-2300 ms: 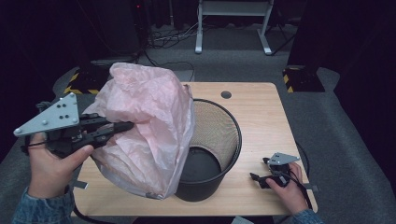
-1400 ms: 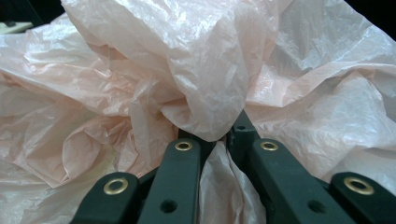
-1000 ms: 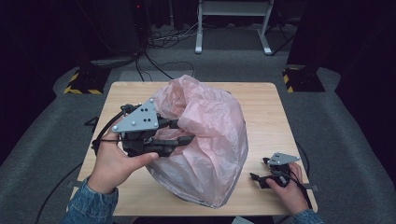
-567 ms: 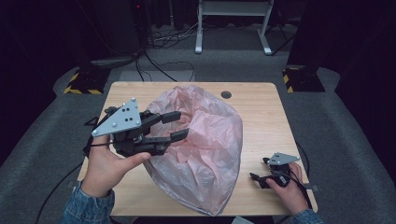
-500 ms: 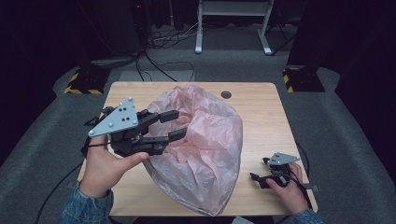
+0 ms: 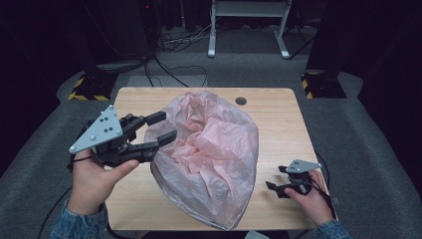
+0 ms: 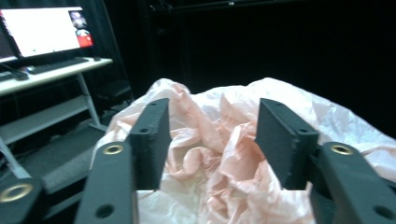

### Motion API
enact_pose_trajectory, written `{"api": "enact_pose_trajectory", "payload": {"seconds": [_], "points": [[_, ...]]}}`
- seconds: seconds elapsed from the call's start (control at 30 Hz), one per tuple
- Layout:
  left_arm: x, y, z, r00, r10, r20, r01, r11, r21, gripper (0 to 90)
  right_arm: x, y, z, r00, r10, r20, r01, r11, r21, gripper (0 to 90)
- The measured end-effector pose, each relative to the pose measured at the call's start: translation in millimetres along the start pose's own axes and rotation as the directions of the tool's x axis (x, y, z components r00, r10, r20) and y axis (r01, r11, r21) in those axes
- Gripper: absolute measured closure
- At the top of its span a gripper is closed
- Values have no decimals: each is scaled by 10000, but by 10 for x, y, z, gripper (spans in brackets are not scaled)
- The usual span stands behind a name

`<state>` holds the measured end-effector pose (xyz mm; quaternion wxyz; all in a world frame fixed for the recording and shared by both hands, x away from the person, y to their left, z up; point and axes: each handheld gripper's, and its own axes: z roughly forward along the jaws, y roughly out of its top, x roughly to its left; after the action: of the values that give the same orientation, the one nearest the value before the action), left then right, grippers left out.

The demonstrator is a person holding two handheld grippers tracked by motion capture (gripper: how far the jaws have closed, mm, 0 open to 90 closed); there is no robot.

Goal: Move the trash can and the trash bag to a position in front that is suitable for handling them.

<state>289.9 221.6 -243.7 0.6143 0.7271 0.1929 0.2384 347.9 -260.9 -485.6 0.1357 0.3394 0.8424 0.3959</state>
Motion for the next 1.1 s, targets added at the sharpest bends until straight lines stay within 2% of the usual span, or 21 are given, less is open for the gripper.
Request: {"api": "enact_pose_trajectory", "payload": {"seconds": [0.03,0.07,0.17,0.23,0.4,0.77,0.97,1.1], "points": [[10,-12,-27,9996,190,-221,-190,9998,3,369,2,36,-24,10000,18,-56,-18,9999,-138,180],[13,-19,-42,9996,154,-244,-154,9999,-9,345,3,78,-53,9999,7,-108,-10,9997,-234,179],[26,-39,-87,9995,-161,-261,163,9998,78,329,-1,135,-101,9998,-46,-192,39,9993,-359,177],[33,-59,-118,9988,-349,-331,356,9991,220,294,-15,201,-161,9995,-39,-303,24,9988,-488,171],[69,-117,-195,9961,-798,-377,813,9959,390,271,-61,389,-337,9984,22,-559,-70,9962,-863,161],[214,-268,-296,9949,-801,-619,846,9936,744,216,-25,906,-670,9954,-402,-869,240,9834,-1801,153],[263,-328,-344,9939,-805,-755,872,9922,896,206,19,1114,-751,9926,-591,-1058,364,9781,-2050,153],[289,-396,-390,9908,-931,-982,1022,9906,914,205,51,1260,-806,9896,-801,-1199,521,9740,-2206,153]]}}
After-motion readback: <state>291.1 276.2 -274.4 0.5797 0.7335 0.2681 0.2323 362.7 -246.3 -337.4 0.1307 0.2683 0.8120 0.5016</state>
